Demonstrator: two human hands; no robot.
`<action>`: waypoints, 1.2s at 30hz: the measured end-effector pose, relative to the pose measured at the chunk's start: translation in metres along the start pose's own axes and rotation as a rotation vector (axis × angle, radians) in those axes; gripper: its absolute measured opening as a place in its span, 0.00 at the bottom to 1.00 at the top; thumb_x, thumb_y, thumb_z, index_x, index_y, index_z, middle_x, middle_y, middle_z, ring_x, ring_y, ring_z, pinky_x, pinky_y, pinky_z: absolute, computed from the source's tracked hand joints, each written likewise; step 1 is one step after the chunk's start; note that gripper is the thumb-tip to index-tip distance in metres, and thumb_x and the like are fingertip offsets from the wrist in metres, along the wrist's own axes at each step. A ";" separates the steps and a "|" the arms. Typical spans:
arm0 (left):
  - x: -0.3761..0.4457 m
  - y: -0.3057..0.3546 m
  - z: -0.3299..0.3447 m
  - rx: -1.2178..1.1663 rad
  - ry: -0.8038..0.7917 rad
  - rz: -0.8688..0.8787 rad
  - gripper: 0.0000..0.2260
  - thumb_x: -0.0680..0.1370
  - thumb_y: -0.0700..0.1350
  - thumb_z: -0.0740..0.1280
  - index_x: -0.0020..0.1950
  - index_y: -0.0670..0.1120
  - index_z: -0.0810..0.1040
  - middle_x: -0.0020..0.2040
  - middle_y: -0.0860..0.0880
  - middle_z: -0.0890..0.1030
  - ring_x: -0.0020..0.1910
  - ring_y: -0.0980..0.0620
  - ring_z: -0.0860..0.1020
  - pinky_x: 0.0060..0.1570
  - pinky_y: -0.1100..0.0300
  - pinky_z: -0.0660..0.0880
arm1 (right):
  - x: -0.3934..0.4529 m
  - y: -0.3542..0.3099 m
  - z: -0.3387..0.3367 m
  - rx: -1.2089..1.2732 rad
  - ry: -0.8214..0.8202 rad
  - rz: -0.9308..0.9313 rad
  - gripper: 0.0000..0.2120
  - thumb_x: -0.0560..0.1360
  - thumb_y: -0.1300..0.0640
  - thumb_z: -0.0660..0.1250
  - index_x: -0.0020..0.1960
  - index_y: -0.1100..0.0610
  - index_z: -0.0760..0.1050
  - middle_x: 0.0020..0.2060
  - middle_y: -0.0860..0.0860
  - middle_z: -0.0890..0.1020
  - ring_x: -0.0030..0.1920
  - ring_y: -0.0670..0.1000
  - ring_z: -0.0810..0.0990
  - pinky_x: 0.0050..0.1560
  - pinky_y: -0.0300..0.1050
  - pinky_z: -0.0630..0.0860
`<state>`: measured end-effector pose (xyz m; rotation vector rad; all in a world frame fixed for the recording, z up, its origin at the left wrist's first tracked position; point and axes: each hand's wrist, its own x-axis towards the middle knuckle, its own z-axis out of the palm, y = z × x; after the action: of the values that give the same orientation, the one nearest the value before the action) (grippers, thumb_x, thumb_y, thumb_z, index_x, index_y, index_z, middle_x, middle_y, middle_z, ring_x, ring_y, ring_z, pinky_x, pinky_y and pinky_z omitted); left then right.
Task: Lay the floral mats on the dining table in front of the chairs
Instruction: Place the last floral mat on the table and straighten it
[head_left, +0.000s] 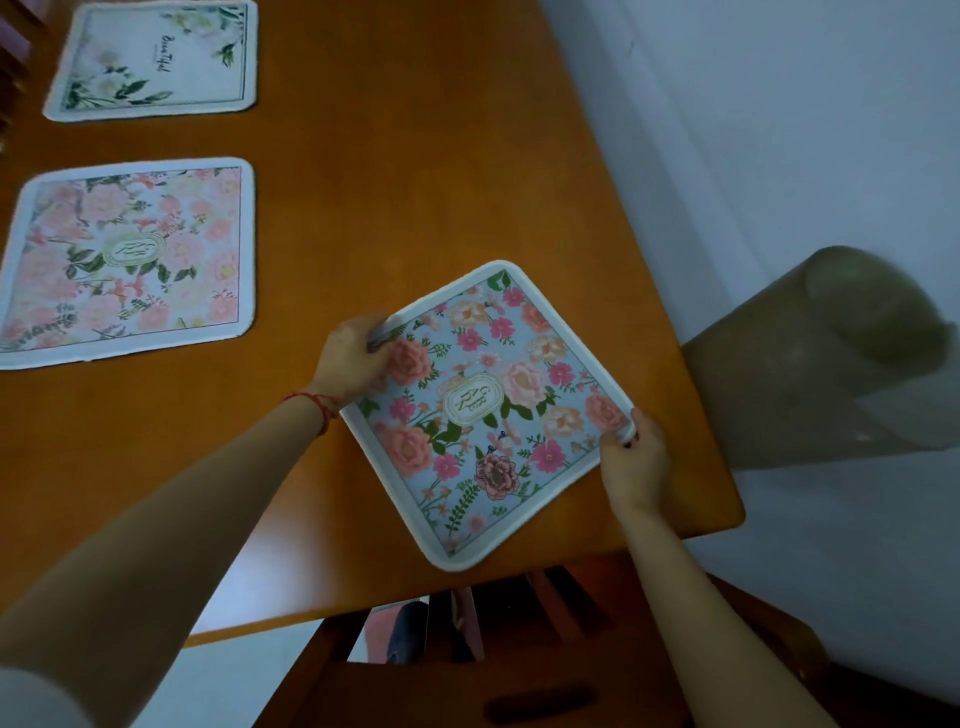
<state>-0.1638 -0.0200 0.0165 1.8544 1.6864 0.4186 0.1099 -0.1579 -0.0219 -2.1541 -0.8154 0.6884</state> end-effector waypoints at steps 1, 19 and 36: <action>-0.005 0.000 -0.001 -0.011 0.007 -0.017 0.15 0.76 0.38 0.63 0.62 0.37 0.73 0.59 0.37 0.76 0.55 0.39 0.75 0.51 0.53 0.71 | 0.005 -0.002 0.001 0.001 -0.006 -0.022 0.17 0.74 0.64 0.63 0.62 0.61 0.72 0.56 0.58 0.77 0.57 0.57 0.76 0.55 0.54 0.77; -0.091 -0.016 0.022 -0.458 0.217 -0.509 0.19 0.75 0.38 0.63 0.66 0.44 0.73 0.57 0.47 0.78 0.41 0.50 0.79 0.44 0.57 0.76 | 0.103 -0.070 0.023 0.146 -0.335 -0.042 0.26 0.74 0.65 0.66 0.70 0.63 0.64 0.68 0.58 0.70 0.66 0.54 0.71 0.56 0.39 0.70; -0.082 -0.011 0.027 -0.677 0.283 -0.560 0.17 0.76 0.36 0.61 0.65 0.44 0.74 0.58 0.48 0.77 0.52 0.48 0.77 0.50 0.53 0.76 | 0.051 -0.031 0.008 0.178 -0.361 -0.033 0.18 0.74 0.66 0.64 0.62 0.53 0.74 0.57 0.53 0.79 0.57 0.57 0.78 0.53 0.60 0.78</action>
<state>-0.1684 -0.1052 0.0020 0.8285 1.8437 0.8985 0.1277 -0.1007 -0.0140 -1.8788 -0.9341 1.1098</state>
